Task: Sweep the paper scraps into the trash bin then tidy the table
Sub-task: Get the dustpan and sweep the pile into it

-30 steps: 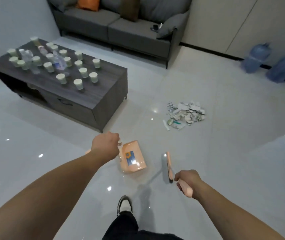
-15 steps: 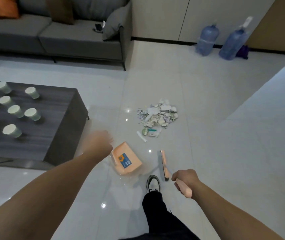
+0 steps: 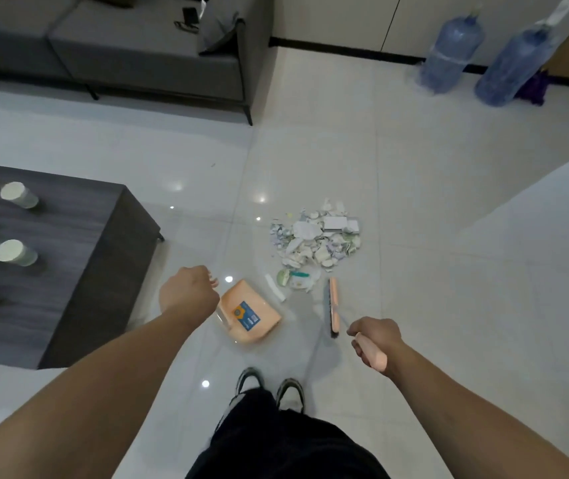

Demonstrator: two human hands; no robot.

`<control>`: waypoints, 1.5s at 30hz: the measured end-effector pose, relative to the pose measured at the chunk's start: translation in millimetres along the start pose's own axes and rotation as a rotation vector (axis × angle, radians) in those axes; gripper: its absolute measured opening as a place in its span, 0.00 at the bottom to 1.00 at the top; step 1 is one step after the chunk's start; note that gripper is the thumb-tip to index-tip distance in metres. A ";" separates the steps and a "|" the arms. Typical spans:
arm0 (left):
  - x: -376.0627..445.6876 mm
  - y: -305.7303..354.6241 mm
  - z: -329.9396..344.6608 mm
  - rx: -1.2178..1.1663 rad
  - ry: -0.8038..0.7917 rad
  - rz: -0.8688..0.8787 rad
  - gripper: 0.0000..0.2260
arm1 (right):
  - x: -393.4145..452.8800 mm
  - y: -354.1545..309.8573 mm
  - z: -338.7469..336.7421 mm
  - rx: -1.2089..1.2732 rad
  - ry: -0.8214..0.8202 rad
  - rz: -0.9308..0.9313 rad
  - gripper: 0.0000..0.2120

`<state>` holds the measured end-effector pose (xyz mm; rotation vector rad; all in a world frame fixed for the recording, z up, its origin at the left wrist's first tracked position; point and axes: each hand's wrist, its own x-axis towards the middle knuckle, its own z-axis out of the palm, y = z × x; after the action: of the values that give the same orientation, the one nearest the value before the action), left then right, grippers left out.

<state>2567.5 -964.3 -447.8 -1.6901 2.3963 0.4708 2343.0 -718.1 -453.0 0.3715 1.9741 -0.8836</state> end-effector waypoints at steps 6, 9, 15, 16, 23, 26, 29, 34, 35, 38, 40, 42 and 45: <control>56.9 27.6 -3.3 -0.026 -0.066 0.009 0.13 | 44.9 -54.2 -3.8 0.027 0.086 -0.007 0.07; 81.2 43.9 -11.4 -0.026 -0.081 0.028 0.11 | 63.5 -76.0 -3.9 0.053 0.123 -0.040 0.10; 106.1 79.5 -14.0 -0.044 -0.090 0.001 0.05 | 99.5 -120.2 -12.3 0.068 0.129 -0.048 0.11; 108.2 88.5 -12.5 -0.049 -0.090 -0.005 0.04 | 106.8 -129.4 -15.4 0.064 0.125 -0.050 0.12; 137.2 164.0 -9.3 -0.060 -0.082 -0.125 0.09 | 175.5 -200.2 -57.8 -0.044 0.038 -0.083 0.15; 141.8 195.0 -6.3 -0.036 -0.067 -0.192 0.09 | 200.0 -229.9 -81.9 -0.137 0.016 -0.096 0.14; 145.9 220.6 -2.6 -0.027 -0.033 -0.259 0.09 | 225.8 -258.1 -100.8 -0.207 -0.003 -0.105 0.13; 159.0 254.6 14.6 -0.060 -0.012 -0.307 0.07 | 264.3 -295.1 -111.5 -0.269 -0.051 -0.096 0.15; 160.4 261.2 20.0 -0.067 -0.006 -0.318 0.06 | 271.3 -300.9 -112.2 -0.282 -0.057 -0.100 0.15; 163.2 278.5 33.3 -0.108 0.008 -0.349 0.04 | 290.9 -318.8 -111.4 -0.349 -0.056 -0.117 0.10; 167.7 283.7 37.3 -0.105 0.011 -0.358 0.03 | 305.1 -330.6 -107.3 -0.390 -0.066 -0.117 0.07; 173.5 283.0 38.8 -0.088 0.023 -0.380 0.03 | 320.4 -339.4 -102.6 -0.414 -0.087 -0.107 0.07; 178.2 278.5 41.2 -0.060 0.042 -0.398 0.02 | 339.7 -345.1 -95.2 -0.434 -0.167 -0.107 0.09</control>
<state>2243.4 -1021.9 -499.2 -2.1518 2.0097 0.4486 1904.7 -920.3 -556.0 -0.0570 1.9761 -0.5102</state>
